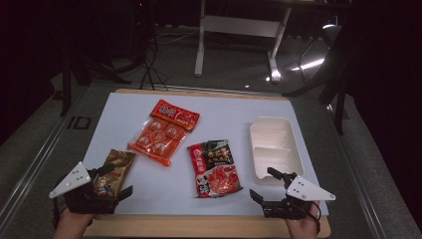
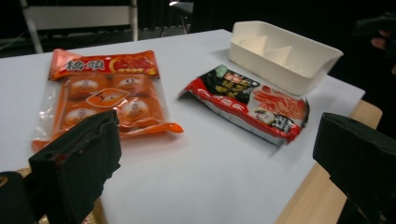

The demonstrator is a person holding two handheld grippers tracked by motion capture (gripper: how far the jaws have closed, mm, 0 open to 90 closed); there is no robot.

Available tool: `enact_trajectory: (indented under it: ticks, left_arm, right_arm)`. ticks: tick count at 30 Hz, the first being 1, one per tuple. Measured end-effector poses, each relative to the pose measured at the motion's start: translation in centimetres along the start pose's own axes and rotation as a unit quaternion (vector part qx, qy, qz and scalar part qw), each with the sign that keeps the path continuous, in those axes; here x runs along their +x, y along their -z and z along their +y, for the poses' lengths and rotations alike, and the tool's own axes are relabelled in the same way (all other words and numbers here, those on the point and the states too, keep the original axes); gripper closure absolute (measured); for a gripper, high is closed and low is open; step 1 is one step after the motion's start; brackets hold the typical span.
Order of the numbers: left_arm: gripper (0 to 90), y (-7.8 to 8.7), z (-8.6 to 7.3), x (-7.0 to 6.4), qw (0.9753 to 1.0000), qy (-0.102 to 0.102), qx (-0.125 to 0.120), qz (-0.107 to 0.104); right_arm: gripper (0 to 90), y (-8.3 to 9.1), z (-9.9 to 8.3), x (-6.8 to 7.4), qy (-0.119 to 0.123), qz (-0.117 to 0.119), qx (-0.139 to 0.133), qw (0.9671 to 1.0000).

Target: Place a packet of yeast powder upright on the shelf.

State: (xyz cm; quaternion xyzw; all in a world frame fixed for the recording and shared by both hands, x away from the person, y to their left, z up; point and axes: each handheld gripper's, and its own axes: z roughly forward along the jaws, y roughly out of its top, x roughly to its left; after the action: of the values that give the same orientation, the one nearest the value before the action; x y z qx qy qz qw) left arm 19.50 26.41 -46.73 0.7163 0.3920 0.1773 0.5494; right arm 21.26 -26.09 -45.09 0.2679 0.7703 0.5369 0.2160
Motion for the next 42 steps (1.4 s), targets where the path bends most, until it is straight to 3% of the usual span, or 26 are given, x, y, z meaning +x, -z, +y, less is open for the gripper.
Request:
enact_trajectory:
  ticks: [3,8,11,18,20,24,26,30,34,38,42]
  left_arm:
    - [1.7,-0.1,0.5,1.1,0.9988,0.003,0.021,0.044]
    - [1.8,-0.1,1.1,3.5,0.997,0.028,0.034,0.064]
    - [1.8,-0.2,1.3,5.1,0.9962,0.045,0.038,0.064]
    - [4.4,-1.2,1.3,7.8,0.9932,0.034,0.057,0.095]
    - [5.7,-1.6,1.0,8.7,0.9928,0.04,0.061,0.095]
    - [13.2,-2.5,0.1,10.0,0.9873,0.02,0.076,0.138]
    - [15.0,-3.1,-0.3,10.7,0.9863,0.032,0.089,0.135]
    - [16.3,-4.2,-1.2,12.0,0.9819,0.057,0.114,0.14]
    - [22.0,-5.0,-1.6,13.2,0.9748,0.071,0.143,0.156]
    - [29.1,-5.5,-1.9,13.9,0.9716,0.076,0.154,0.163]
    - [32.7,-6.2,-2.3,14.4,0.97,0.086,0.175,0.146]
  right_arm:
    - [13.2,0.0,0.0,0.0,-0.001,0.004,0.002,1.0]
    - [13.4,0.0,0.2,0.4,0.009,0.012,-0.003,0.9999]
    - [13.4,0.0,0.2,0.5,0.011,0.016,0.0,0.9998]
    - [13.5,-0.1,0.1,0.5,0.008,0.02,0.003,0.9998]
    - [13.5,-0.1,0.1,0.5,0.007,0.021,0.002,0.9997]
    - [13.5,-0.1,0.1,0.5,0.007,0.022,0.003,0.9997]
    - [13.6,0.0,0.1,0.5,0.007,0.022,0.003,0.9997]
    - [13.6,-0.1,0.0,0.5,0.007,0.024,0.005,0.9997]
    - [13.7,-0.2,-0.1,0.5,0.007,0.026,0.01,0.9996]
    - [13.7,-0.3,-0.1,0.5,0.007,0.028,0.011,0.9995]
    - [13.7,-0.3,-0.1,0.5,0.004,0.03,0.011,0.9995]
